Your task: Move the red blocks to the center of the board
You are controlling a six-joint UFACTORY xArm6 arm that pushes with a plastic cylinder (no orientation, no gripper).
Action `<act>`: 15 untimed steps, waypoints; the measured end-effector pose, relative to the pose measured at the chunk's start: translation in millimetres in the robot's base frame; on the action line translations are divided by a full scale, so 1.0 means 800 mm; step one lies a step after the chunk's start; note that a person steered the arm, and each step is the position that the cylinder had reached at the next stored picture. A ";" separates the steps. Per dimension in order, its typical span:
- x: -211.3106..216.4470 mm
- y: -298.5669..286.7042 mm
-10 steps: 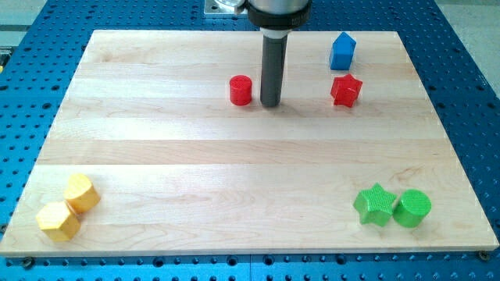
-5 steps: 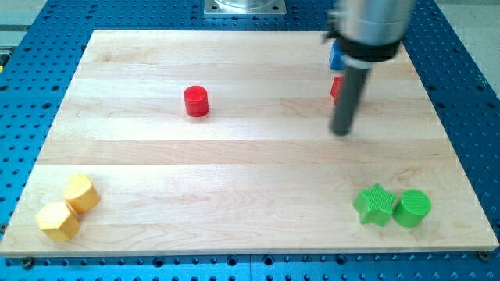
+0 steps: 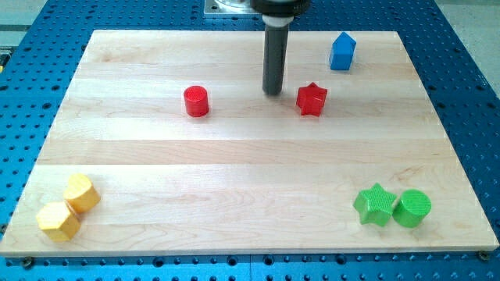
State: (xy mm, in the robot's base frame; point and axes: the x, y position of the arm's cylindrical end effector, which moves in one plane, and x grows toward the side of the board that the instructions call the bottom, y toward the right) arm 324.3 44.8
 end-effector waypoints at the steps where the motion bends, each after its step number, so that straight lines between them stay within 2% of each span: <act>1: -0.027 -0.104; 2: 0.020 -0.237; 3: 0.071 -0.247; 5: 0.146 -0.135; 6: 0.178 -0.024; 7: 0.152 0.122; 8: 0.100 0.194; 9: 0.065 0.130; 10: 0.066 0.009; 11: 0.076 -0.026; 12: 0.130 0.055; 13: 0.166 0.029; 15: 0.137 -0.101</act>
State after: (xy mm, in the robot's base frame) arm 433.7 -35.9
